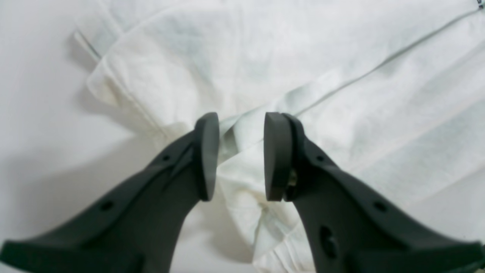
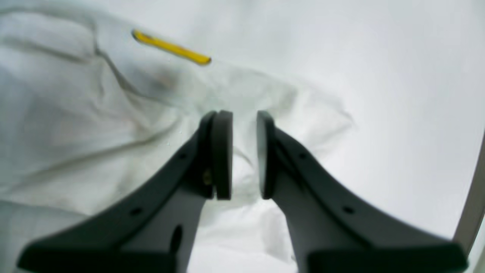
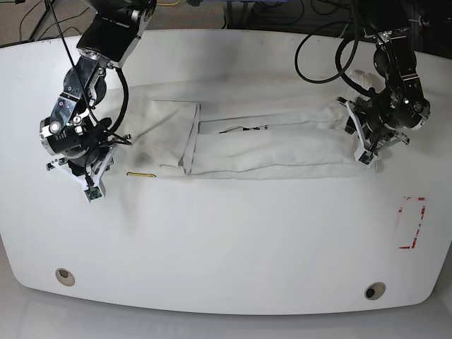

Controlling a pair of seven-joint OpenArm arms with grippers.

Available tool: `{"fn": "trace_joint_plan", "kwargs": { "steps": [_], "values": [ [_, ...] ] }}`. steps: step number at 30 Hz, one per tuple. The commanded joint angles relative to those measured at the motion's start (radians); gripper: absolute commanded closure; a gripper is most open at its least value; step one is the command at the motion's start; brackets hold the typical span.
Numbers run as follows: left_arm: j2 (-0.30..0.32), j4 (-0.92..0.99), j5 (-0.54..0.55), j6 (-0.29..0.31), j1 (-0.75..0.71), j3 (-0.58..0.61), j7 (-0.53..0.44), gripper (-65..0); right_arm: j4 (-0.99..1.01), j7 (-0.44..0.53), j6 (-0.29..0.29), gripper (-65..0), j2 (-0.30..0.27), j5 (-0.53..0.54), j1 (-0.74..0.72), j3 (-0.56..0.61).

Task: Layout the t-shirt on the table in an organized manner, then fold the t-shirt properly
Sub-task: 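Press the folded sleeve flat with the right gripper and reposition the left gripper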

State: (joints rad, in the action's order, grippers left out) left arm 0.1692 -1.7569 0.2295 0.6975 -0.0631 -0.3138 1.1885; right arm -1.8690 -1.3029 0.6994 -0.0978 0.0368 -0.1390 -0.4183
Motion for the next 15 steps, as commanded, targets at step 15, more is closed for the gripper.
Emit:
{"fn": "trace_joint_plan", "kwargs": {
  "steps": [15],
  "values": [
    [-0.052, -0.042, 0.009, 0.001, 0.044, -0.15, -0.009, -40.8, 0.242, 0.293, -0.001, -10.1, -0.003, 0.015, 0.077, 0.002]
  ]
}}
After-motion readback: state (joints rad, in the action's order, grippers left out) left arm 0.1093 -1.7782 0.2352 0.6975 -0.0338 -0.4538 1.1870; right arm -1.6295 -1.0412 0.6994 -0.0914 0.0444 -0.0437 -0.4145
